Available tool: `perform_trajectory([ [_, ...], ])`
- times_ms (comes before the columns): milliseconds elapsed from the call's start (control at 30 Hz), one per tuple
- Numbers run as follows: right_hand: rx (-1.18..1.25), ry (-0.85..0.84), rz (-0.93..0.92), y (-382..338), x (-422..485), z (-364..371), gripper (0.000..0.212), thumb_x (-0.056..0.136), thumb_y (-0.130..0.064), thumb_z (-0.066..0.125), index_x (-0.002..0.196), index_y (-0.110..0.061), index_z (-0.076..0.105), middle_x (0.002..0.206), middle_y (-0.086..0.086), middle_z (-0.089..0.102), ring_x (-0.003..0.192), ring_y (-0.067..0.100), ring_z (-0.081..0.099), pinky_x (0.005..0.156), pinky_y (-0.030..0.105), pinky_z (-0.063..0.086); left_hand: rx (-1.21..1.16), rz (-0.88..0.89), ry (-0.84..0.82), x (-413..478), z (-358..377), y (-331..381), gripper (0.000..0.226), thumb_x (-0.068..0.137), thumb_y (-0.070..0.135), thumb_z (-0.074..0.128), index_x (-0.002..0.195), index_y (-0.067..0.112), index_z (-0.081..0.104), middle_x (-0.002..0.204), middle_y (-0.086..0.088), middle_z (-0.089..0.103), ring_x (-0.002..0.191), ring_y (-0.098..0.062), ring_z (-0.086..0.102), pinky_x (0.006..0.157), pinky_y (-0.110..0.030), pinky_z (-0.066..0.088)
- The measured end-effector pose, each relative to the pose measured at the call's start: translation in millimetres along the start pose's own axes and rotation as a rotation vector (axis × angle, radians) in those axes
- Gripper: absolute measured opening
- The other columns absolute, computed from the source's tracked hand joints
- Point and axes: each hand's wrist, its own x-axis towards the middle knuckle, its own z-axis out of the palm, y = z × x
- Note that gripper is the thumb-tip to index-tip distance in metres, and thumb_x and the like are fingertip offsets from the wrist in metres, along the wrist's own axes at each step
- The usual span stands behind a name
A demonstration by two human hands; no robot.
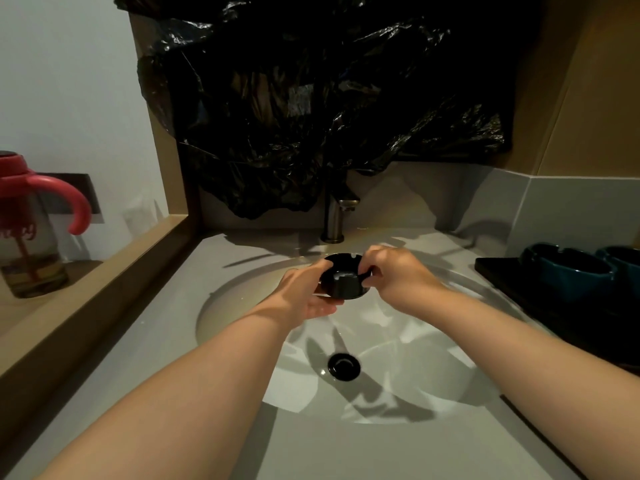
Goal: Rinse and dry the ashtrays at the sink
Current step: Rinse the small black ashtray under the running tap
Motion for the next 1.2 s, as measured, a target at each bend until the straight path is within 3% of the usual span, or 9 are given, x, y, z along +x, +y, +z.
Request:
perform_trajectory([
  [133,0.136,0.023,0.008,8.0,0.3,1.8,0.028,0.089,0.002,0.054,0.103,-0.018,0.068,0.099,-0.004,0.058,0.09,0.015,0.056,0.076,0.016,0.041,-0.105,0.0,0.024,1.8,-0.1,-1.5,0.019,0.093,0.027,0.06,0.108,0.015,0.059,0.112,-0.016,0.066,0.088,-0.03,0.071,0.067,-0.034,0.058],
  [233,0.298,0.277,0.047,10.7,9.9,-5.1,0.038,0.085,0.007,0.047,0.109,-0.015,0.067,0.109,0.002,0.062,0.089,0.015,0.059,0.085,0.022,0.046,-0.17,0.004,0.102,1.8,-0.6,0.0,0.01,0.093,0.022,0.061,0.097,0.014,0.057,0.108,-0.017,0.065,0.091,-0.033,0.069,0.064,-0.035,0.059],
  [300,0.347,0.439,0.087,11.2,24.3,-16.9,0.04,0.086,0.006,0.048,0.12,-0.012,0.061,0.12,0.005,0.056,0.095,0.019,0.058,0.092,0.025,0.044,-0.188,0.005,0.111,1.3,0.6,0.3,0.009,0.093,0.02,0.062,0.095,0.013,0.056,0.102,-0.016,0.064,0.092,-0.034,0.069,0.065,-0.035,0.06],
  [433,0.346,0.446,0.208,11.9,67.9,-40.0,0.051,0.092,-0.003,0.049,0.14,-0.021,0.043,0.142,0.002,0.03,0.086,0.013,0.048,0.092,0.024,0.042,-0.181,0.013,0.082,4.1,2.4,-0.9,0.011,0.093,0.021,0.062,0.094,0.011,0.059,0.11,-0.018,0.062,0.09,-0.032,0.068,0.069,-0.037,0.06],
  [600,0.491,0.381,0.242,14.3,115.3,-46.1,0.043,0.094,-0.02,0.055,0.136,-0.027,0.049,0.141,0.007,0.043,0.124,0.021,0.046,0.103,0.025,0.036,-0.215,0.025,0.068,10.7,2.1,-3.4,0.014,0.093,0.024,0.062,0.092,0.011,0.06,0.116,-0.019,0.061,0.096,-0.034,0.067,0.067,-0.035,0.059],
  [733,0.483,0.465,0.259,12.8,130.1,-44.8,0.029,0.092,-0.02,0.058,0.12,-0.019,0.065,0.121,0.006,0.064,0.111,0.02,0.059,0.089,0.02,0.044,-0.26,0.046,0.054,12.8,2.3,-3.2,0.016,0.093,0.025,0.062,0.092,0.009,0.061,0.117,-0.019,0.06,0.098,-0.034,0.067,0.07,-0.035,0.059],
  [933,0.519,0.518,0.276,8.0,134.1,-48.0,0.022,0.091,-0.014,0.06,0.11,-0.013,0.07,0.114,0.008,0.067,0.108,0.02,0.06,0.087,0.02,0.043,-0.287,0.067,0.06,13.9,2.1,-3.5,0.034,0.093,0.028,0.062,0.115,0.003,0.058,0.119,-0.019,0.061,0.095,-0.032,0.069,0.068,-0.034,0.06],
  [1100,0.486,0.508,0.303,5.3,136.5,-53.7,0.021,0.092,-0.01,0.059,0.109,-0.012,0.071,0.113,0.006,0.066,0.104,0.018,0.06,0.084,0.019,0.04,-0.28,0.07,0.065,12.8,3.3,-3.0,0.025,0.093,0.027,0.063,0.104,0.005,0.06,0.117,-0.019,0.061,0.096,-0.032,0.069,0.071,-0.035,0.06],
  [1200,0.492,0.502,0.326,3.4,140.8,-57.3,0.02,0.093,-0.007,0.056,0.105,-0.012,0.071,0.094,0.0,0.067,0.09,0.011,0.059,0.081,0.019,0.041,-0.267,0.073,0.054,10.9,4.1,-3.0,0.02,0.092,0.027,0.063,0.094,0.008,0.061,0.115,-0.018,0.062,0.096,-0.032,0.069,0.072,-0.035,0.06],
])
